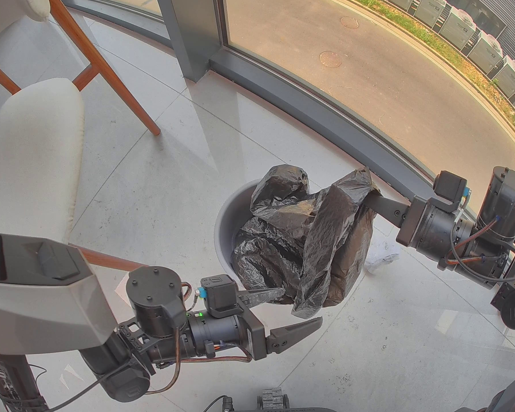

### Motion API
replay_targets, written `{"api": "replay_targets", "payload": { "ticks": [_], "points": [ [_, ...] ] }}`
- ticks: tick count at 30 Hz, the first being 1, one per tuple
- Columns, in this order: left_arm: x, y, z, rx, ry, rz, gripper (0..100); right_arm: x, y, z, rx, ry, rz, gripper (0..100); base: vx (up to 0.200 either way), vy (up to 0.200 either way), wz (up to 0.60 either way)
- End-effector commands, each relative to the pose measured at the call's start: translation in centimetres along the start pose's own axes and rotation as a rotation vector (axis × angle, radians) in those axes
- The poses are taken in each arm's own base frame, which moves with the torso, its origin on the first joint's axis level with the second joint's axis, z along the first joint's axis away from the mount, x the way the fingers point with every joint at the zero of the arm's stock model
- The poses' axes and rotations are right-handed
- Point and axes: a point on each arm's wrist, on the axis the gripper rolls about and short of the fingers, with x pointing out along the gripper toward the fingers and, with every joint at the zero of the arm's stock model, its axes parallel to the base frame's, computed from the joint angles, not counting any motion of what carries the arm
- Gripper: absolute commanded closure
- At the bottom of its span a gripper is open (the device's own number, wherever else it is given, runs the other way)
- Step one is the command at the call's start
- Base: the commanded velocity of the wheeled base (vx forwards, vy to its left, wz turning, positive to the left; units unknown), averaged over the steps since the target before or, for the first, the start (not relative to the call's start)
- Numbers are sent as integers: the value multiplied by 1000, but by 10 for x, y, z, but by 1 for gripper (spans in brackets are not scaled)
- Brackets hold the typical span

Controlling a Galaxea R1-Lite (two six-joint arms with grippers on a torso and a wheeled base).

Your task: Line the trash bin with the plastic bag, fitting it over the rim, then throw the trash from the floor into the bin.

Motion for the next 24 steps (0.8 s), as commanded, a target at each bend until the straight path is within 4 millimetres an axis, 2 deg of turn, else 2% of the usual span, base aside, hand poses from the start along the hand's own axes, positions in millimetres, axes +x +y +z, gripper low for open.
{"api": "replay_targets", "payload": {
  "ticks": [1,24],
  "points": [
    [12,9,-10,0,9,2,0,1,0,-2,-1,5,4,100,0,0,0],
    [39,20,-2,45,-67,4,0,0,10,-4,-8,13,39,100,0,0,0]
  ]
}}
